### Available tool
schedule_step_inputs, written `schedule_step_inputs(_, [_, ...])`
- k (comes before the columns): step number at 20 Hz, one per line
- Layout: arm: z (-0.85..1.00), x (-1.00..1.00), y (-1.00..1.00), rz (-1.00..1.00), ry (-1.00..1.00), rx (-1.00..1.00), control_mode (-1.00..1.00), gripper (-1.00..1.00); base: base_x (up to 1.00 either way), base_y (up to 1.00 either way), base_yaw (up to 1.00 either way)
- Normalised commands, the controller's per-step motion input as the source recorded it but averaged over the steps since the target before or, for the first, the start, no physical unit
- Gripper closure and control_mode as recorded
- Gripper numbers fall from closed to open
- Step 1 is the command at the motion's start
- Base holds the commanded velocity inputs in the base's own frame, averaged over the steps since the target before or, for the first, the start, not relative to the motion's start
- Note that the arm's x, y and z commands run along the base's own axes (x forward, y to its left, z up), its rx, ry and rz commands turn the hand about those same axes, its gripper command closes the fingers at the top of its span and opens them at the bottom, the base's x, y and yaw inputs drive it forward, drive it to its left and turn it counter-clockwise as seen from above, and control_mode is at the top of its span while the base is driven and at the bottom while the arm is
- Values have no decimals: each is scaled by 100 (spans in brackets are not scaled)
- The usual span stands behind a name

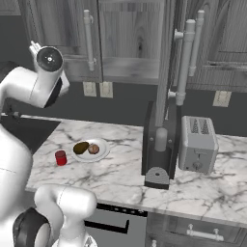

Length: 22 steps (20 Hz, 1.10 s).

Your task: Pick the avocado and bread from the counter and place them on the plate. Then pick the jam from the cabinet and place it next to the plate. Lastly close the cabinet door.

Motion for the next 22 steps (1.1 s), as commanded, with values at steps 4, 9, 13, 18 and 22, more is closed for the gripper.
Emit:
schedule_step_inputs(4, [0, -98, -35, 17, -20, 0, -100, -100, 0, 0, 0])
schedule_step_inputs(9, [-21, -59, -74, 3, -33, 2, -100, -100, 0, 0, 0])
schedule_step_inputs(13, [-33, -50, -88, 0, -43, 3, -100, -100, 0, 0, 0])
schedule_step_inputs(18, [-24, -40, -80, 2, -27, 4, -100, -100, 0, 0, 0])
schedule_step_inputs(22, [-6, -36, -74, 4, -11, 8, -100, -100, 0, 0, 0])
